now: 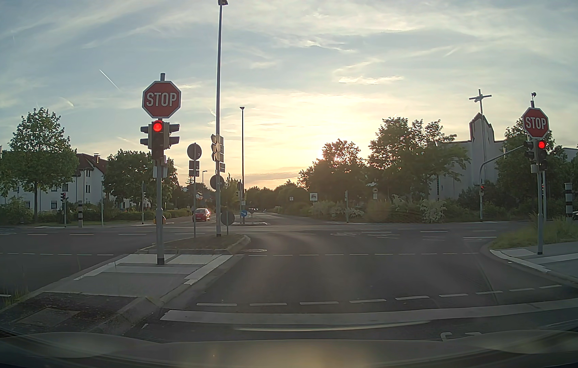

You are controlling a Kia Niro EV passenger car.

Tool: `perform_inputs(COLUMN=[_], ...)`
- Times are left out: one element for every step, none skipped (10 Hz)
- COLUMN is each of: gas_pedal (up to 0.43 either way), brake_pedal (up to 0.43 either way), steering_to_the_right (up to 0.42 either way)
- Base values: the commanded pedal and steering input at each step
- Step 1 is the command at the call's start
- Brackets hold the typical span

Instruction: Follow the waypoints while adhering to traffic rules and regulations

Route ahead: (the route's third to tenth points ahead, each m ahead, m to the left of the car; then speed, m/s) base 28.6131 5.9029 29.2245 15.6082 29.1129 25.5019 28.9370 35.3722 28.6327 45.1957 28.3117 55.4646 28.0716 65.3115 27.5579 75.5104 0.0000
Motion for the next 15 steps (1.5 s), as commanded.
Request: perform_inputs(gas_pedal=[0.000,0.000,0.000,0.000,0.000,0.000,0.000,0.000,0.000,0.000,0.000,0.000,0.000,0.000,0.000], brake_pedal=[0.415,0.421,0.421,0.421,0.421,0.421,0.421,0.415,0.421,0.421,0.421,0.421,0.421,0.421,0.421], steering_to_the_right=[0.008,0.008,0.009,0.009,0.009,0.008,0.008,0.008,0.008,0.009,0.008,0.008,0.008,0.009,0.008])
